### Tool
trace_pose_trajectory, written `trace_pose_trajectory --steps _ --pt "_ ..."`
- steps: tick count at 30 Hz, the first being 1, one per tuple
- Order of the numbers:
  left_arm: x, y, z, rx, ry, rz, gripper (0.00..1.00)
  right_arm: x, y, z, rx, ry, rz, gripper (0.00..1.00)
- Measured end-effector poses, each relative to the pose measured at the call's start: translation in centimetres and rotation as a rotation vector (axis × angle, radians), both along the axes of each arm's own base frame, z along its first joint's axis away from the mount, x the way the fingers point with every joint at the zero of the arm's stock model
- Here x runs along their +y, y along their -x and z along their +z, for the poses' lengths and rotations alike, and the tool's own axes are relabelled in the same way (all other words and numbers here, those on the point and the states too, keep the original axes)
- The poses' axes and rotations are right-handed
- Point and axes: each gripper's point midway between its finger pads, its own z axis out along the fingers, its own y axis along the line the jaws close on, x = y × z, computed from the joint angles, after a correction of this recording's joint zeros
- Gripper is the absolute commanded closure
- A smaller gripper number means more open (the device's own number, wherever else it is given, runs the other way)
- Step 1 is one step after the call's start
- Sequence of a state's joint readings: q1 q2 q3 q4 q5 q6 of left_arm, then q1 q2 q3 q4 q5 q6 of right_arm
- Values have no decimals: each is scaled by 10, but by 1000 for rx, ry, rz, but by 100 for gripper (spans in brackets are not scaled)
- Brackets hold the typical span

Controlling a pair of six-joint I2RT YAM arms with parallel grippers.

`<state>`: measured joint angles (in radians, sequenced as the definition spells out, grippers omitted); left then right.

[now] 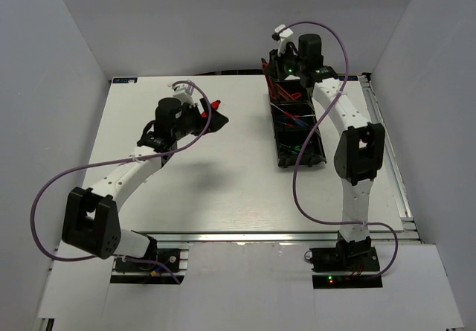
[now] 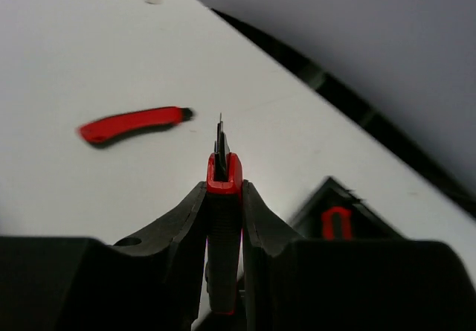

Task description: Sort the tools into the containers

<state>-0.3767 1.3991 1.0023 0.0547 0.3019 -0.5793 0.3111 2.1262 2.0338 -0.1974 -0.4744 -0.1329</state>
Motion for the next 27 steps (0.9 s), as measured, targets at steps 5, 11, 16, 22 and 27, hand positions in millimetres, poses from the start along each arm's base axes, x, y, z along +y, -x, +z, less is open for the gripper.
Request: trace_pose_trajectory --steps 5,11,16,22,27 --pt "20 10 -14 35 -16 41 17 -31 -37 -9 -221 219 -74 100" --pt "33 15 -15 44 -25 77 17 -57 -78 -31 -417 446 -164 100" --pt "38 16 -16 51 -29 89 17 -68 -97 -66 -453 565 -179 100" --pt "39 17 -20 67 -35 91 17 -72 -101 -85 -469 624 -162 84" --pt "41 18 -25 78 -56 89 17 -75 -103 -89 -492 637 -169 53"
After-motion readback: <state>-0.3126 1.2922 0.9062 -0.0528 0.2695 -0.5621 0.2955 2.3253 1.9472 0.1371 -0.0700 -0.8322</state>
